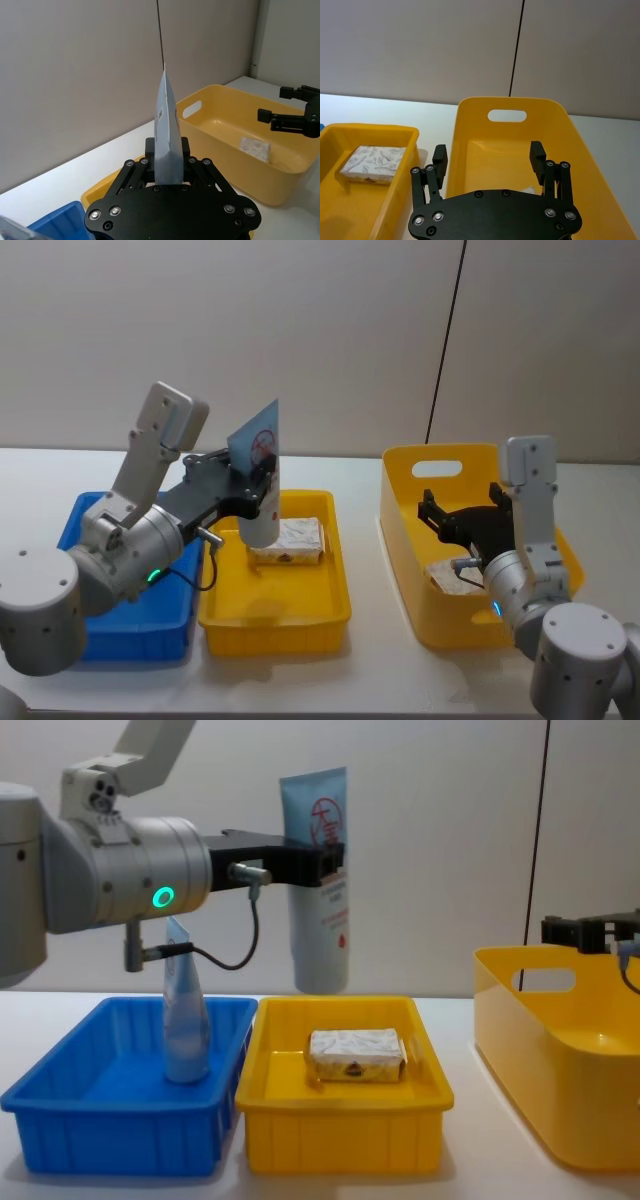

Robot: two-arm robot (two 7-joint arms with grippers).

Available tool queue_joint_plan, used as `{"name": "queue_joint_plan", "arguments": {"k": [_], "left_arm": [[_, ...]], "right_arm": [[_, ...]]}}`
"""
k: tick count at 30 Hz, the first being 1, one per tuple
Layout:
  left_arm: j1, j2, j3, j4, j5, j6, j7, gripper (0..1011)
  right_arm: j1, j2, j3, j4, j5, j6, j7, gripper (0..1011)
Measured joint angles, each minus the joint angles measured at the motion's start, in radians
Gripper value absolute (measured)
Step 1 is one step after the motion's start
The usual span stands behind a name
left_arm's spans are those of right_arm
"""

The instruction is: Bimanual collaborative sorting of washing and personal care products

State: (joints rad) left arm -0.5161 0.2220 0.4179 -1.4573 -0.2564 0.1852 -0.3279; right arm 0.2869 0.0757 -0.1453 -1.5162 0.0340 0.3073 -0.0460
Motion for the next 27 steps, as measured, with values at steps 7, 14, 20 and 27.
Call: {"name": "queue_joint_plan", "arguments": {"k": [7,14,20,27], "left_arm": [[-0.017,-0.017,0.015,0.021,-0.009,0.008,-0.014,226],[-0.026,-0.025,0.022,0.030,-0.013,0.012,-0.021,226],[-0.030,-0.029,0.026,0.035,-0.015,0.015,-0.024,227],[-0.033,-0.033,0.029,0.039,-0.016,0.016,-0.027,227]], "right_arm": [[-0.007,0.016,-0.005,-0.014,0.010,0.005,0.045,1004],[-0.013,0.040,-0.018,-0.030,0.021,0.010,0.108,1004],[-0.014,0.064,-0.035,-0.042,0.031,0.017,0.169,1003],[-0.013,0.097,-0.063,-0.054,0.043,0.024,0.249,1003]]}}
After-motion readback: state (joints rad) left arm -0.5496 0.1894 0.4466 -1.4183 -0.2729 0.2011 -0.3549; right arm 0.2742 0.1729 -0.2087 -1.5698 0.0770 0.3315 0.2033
